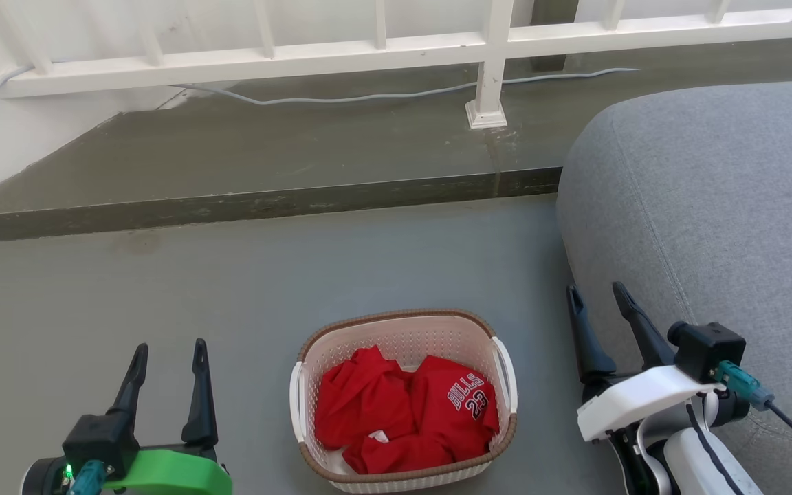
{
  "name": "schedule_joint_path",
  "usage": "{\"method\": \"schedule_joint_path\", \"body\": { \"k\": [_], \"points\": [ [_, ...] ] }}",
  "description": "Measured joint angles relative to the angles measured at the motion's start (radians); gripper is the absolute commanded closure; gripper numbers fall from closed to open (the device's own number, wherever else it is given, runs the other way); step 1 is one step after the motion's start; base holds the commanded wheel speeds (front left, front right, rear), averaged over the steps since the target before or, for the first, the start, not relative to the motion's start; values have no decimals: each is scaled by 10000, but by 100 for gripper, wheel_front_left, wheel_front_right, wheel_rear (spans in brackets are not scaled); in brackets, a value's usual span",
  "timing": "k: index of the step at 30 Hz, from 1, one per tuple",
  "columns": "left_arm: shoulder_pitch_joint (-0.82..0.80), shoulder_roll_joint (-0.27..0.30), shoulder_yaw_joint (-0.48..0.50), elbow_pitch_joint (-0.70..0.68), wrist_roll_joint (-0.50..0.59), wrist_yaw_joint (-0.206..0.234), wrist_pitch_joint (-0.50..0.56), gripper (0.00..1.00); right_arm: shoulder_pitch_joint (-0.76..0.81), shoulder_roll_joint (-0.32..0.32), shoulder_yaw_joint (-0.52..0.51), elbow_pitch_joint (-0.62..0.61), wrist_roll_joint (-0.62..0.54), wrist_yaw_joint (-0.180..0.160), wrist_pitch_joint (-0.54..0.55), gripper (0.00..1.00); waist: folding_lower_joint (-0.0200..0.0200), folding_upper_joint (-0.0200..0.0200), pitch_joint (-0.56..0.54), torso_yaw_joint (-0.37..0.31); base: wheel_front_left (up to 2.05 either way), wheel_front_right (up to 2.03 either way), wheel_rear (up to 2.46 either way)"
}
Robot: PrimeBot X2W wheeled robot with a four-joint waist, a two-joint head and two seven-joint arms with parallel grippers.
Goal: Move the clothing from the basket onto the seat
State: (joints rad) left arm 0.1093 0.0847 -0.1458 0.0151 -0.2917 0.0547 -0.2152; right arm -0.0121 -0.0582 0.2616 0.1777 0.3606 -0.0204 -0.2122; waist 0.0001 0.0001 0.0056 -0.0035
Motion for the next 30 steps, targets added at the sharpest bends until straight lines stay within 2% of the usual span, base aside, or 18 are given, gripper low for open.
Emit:
{"method": "schedule_joint_path", "body": {
  "k": [10,30],
  "points": [
    [231,-33,-123,-265,1011,165,-360,0,-1,-17,176,-157,-1313,-167,-374,0,-1,0,35,-3,0,0,0],
    [336,-71,-46,-251,1103,148,-362,0,0,-10,27,-192,-1367,-165,-382,0,0,0,137,-12,0,0,0]
  ]
}}
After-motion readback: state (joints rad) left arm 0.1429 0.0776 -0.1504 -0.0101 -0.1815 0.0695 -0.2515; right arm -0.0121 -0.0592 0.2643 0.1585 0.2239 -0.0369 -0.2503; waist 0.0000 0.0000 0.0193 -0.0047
